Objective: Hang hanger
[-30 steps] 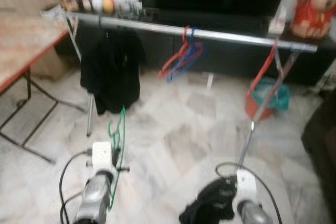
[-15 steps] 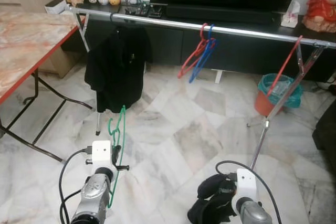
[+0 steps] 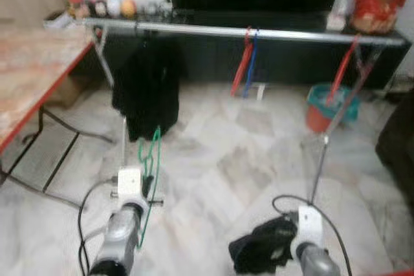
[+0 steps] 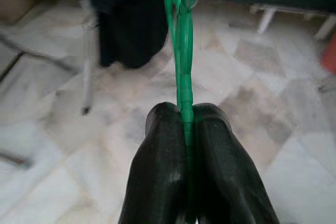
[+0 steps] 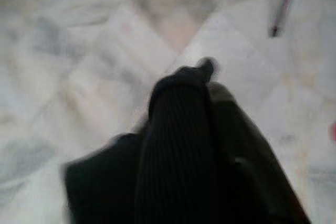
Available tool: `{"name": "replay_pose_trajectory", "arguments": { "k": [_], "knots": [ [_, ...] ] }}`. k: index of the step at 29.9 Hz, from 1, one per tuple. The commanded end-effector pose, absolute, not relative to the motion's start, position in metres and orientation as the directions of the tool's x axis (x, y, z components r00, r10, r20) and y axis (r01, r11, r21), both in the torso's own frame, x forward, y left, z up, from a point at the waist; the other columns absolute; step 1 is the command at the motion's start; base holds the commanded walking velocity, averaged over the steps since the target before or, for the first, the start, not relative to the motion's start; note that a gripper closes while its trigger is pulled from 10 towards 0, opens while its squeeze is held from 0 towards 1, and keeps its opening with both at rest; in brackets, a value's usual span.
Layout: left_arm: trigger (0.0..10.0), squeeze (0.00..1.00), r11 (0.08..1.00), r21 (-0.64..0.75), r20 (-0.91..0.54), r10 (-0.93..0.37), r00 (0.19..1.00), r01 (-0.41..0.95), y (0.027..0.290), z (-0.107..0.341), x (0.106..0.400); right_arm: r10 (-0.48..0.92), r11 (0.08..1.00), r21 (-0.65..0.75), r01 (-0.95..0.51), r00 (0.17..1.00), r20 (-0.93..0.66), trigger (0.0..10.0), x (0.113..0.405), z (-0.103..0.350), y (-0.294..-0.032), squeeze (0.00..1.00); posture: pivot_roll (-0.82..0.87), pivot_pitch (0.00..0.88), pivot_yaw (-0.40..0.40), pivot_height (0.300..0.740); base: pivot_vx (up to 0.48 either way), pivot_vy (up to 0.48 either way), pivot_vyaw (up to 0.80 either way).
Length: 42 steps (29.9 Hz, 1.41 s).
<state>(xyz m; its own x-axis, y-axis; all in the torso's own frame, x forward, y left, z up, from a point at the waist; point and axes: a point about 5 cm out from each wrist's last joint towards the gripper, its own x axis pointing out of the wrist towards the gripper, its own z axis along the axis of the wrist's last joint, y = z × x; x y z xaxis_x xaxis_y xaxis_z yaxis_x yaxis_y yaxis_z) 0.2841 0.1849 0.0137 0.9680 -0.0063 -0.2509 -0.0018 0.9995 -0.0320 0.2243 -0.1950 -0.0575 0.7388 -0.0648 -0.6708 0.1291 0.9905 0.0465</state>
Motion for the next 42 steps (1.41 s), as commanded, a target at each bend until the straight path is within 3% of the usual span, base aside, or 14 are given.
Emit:
{"name": "replay_pose_trajectory", "arguments": {
  "k": [1, 15, 42],
  "knots": [
    [10.0, 0.00, 0.999, -0.045, -0.267, 0.000, 0.964, -0.012, 0.185, 0.011, 0.283, -0.065, 0.991, 0.044, 0.123, 0.755, -0.653, 10.0, 0.228, -0.055, -0.195, 0.00, -0.09, 0.000, 0.017, 0.740, 0.000, 0.349, 0.00],
    [10.0, 0.00, 0.999, -0.043, -0.266, -0.012, 0.964, 0.001, 0.186, 0.012, 0.283, -0.072, 0.991, 0.042, 0.129, 0.763, -0.642, 10.0, 0.231, -0.052, -0.196, 0.00, -0.09, 0.000, 0.023, 0.740, 0.000, 0.344, 0.00],
    [10.0, 0.00, 0.997, -0.054, -0.237, -0.074, 0.969, 0.063, 0.180, 0.015, 0.284, -0.095, 0.987, 0.044, 0.155, 0.783, -0.615, 10.0, 0.240, -0.046, -0.200, 0.00, -0.08, 0.000, 0.028, 0.740, 0.000, 0.000, 0.00]
  ]
}}
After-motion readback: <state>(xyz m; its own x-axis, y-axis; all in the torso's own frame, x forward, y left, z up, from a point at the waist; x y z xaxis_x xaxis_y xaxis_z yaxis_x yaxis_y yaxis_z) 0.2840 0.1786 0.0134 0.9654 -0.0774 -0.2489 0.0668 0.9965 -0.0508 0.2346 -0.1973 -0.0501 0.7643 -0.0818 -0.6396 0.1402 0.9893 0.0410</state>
